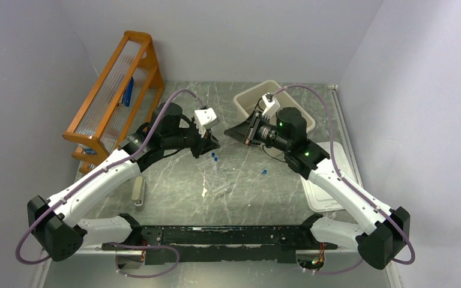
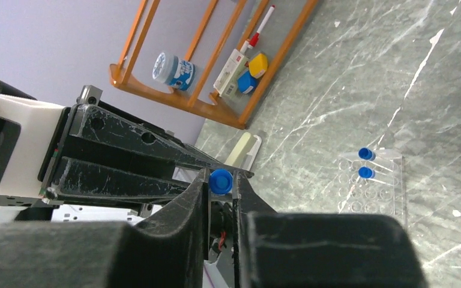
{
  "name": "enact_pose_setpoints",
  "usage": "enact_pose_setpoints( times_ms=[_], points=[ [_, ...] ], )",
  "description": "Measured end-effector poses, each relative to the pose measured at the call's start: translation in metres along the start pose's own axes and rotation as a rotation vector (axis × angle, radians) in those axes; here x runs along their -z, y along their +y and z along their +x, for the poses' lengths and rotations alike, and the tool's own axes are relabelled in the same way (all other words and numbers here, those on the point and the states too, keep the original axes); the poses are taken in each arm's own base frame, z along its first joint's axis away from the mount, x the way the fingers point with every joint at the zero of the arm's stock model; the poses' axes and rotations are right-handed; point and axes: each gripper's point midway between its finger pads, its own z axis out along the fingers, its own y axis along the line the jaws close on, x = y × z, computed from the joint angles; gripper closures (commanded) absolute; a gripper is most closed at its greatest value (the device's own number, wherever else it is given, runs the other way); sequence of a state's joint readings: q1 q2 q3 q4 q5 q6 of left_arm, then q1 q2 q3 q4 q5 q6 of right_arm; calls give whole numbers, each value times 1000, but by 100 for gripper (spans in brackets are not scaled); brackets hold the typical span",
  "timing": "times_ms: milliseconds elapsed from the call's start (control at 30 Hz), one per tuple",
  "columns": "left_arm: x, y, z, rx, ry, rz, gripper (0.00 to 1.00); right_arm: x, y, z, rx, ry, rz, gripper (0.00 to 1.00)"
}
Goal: Organize the chemistry lab equipment
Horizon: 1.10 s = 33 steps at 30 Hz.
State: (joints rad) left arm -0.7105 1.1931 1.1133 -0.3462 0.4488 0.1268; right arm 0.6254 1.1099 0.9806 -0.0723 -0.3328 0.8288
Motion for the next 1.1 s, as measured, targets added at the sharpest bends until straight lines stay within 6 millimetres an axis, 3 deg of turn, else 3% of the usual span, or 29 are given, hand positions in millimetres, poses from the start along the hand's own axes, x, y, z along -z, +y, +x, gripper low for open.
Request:
enact_pose_setpoints(
  times_ms=[100,267,567,767,900,1100],
  points=[
    [0,1,0,6,1,-4,48,0,0,1,15,5,-6,92],
    [1,11,2,42,9,-75,31,0,-9,-3,94,-12,22,93],
    [24,45,-8,154,-39,-338,32,-3,-38,-11,329,-84,159,94],
    [60,79,-5,234,-95,-621,33,-16,-57,41,501,-26,275,95],
    [80,90,3,260,-116,-738,33,-23,-83,82,587,30,359,96],
    [99,104,13,262,-103,-869,33,-34,-112,109,669,56,438,96]
  ],
)
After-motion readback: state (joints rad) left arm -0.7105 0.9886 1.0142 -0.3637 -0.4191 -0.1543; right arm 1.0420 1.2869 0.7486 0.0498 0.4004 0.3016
